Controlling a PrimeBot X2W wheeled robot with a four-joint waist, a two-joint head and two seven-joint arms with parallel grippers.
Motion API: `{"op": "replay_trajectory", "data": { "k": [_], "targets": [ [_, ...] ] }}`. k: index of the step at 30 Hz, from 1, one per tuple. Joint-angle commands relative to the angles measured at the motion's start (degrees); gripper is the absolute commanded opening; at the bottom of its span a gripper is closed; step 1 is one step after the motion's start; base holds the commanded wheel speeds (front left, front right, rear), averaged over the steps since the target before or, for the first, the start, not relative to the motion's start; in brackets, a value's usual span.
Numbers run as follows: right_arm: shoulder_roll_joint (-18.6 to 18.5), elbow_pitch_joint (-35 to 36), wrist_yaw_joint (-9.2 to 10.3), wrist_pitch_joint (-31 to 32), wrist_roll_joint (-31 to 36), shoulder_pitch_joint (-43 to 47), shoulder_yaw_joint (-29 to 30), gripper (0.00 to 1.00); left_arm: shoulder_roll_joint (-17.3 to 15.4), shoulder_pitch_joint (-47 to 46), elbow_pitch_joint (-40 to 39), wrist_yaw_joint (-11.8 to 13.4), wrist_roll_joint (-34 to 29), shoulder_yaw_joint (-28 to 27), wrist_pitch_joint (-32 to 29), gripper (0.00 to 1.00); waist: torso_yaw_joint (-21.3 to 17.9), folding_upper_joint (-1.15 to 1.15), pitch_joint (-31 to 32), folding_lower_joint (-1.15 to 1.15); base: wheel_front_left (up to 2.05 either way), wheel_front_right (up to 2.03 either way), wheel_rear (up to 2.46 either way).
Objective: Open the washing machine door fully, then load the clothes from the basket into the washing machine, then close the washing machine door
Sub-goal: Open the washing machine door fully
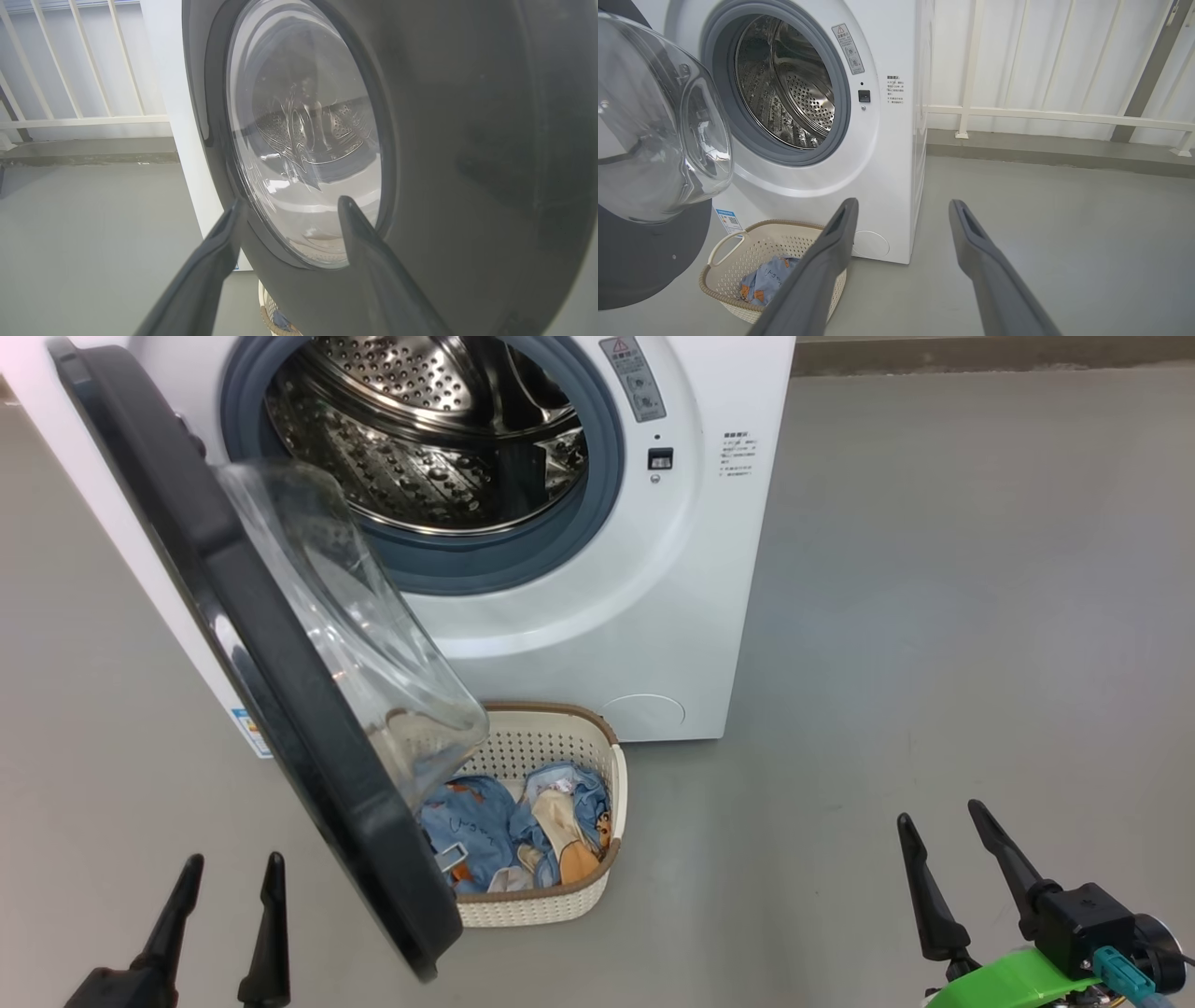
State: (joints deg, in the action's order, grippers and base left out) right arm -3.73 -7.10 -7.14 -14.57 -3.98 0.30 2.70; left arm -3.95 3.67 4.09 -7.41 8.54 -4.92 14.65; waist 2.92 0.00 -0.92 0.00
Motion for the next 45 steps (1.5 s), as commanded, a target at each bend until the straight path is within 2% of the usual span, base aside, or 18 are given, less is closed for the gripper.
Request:
{"op": "replay_trajectory", "data": {
  "k": [1, 2, 3, 4, 5, 12, 18, 23, 30, 34, 36, 38, 45],
  "targets": [
    [-0.54, 1.12, -0.35, -0.42, -0.14, 0.09, -1.22, 1.00, -0.93, -1.01, -1.10, -0.08, 0.21, -1.84, 0.35, 1.00, 0.09, 0.00, -0.01, 0.00, 0.00, 0.00, 0.00],
    [-0.53, 1.09, -0.35, -0.42, -0.19, 0.10, -1.17, 1.00, -0.92, -0.98, -1.08, -0.08, 0.28, -1.85, 0.35, 1.00, 0.12, 0.00, -0.04, 0.00, 0.00, 0.00, 0.00],
    [-0.51, 1.06, -0.35, -0.42, -0.22, 0.09, -1.15, 1.00, -0.94, -0.91, -0.91, -0.08, 0.48, -1.74, 0.35, 0.92, 0.13, 0.00, -0.09, 0.00, 0.00, 0.00, 0.00],
    [-0.50, 1.08, -0.35, -0.42, -0.21, 0.04, -1.13, 1.00, -1.01, -0.90, -0.80, -0.08, 0.68, -1.63, 0.35, 0.42, 0.15, 0.00, -0.17, 0.00, 0.00, 0.00, 0.00],
    [-0.48, 1.08, -0.35, -0.42, -0.21, 0.00, -1.12, 1.00, -1.12, -0.91, -0.70, -0.08, 0.89, -1.43, 0.35, 0.00, 0.17, 0.00, -0.23, 0.00, 0.00, 0.00, 0.00],
    [-0.34, 1.05, -0.35, -0.42, -0.30, -0.08, -0.89, 1.00, -0.59, -2.01, -2.32, -0.08, 2.90, -4.10, 0.35, 0.00, 0.47, 0.00, -0.33, 0.00, 0.00, 0.00, 0.00],
    [-0.08, 1.00, -0.35, -0.42, -0.63, -0.33, -0.79, 1.00, 0.04, -5.05, -11.99, -0.08, 2.86, -8.01, 0.35, 0.00, 0.80, 0.00, -0.27, 0.00, 0.00, 0.00, 0.00],
    [-0.02, 0.89, -0.35, -0.42, -0.97, -0.36, -0.23, 1.00, -1.17, -9.29, -20.04, -0.08, 3.21, -5.28, 0.35, 0.00, 1.18, 0.00, -0.16, 0.00, 0.00, 0.00, 0.00],
    [0.03, 0.28, -0.35, -0.42, -1.00, -0.71, -0.35, 1.00, -2.80, -16.30, -27.69, -0.08, 3.71, 3.70, 0.35, 0.00, 1.29, 0.00, -0.27, 0.00, 0.00, 0.00, 0.00],
    [0.08, 0.03, -0.35, -0.42, -1.00, -0.92, -0.63, 1.00, -3.63, -18.15, -30.28, -0.08, 3.65, 11.55, 0.35, 0.00, 1.04, 0.00, -0.47, 0.00, 0.00, 0.00, 0.00],
    [0.08, -0.15, -0.35, -0.42, -0.96, -0.88, -0.70, 1.00, -5.25, -18.40, -30.86, -0.08, 3.28, 17.09, 0.35, 0.00, 0.89, 0.00, -0.63, 0.00, 0.00, 0.00, 0.00],
    [-0.06, -0.39, -0.35, -0.42, -0.93, -0.83, -0.83, 1.00, -5.46, -18.18, -31.15, -0.08, 3.97, 21.17, 0.35, 0.00, 0.80, 0.00, -0.82, 0.00, 0.00, 0.00, 0.00],
    [-0.20, -0.99, -0.35, -0.43, -0.80, -0.88, -0.86, 1.00, -6.64, -16.92, -29.93, -0.08, 4.44, 32.07, 0.35, 0.00, 0.76, 0.00, -1.47, 0.00, 0.00, 0.00, 0.00]
  ]
}}
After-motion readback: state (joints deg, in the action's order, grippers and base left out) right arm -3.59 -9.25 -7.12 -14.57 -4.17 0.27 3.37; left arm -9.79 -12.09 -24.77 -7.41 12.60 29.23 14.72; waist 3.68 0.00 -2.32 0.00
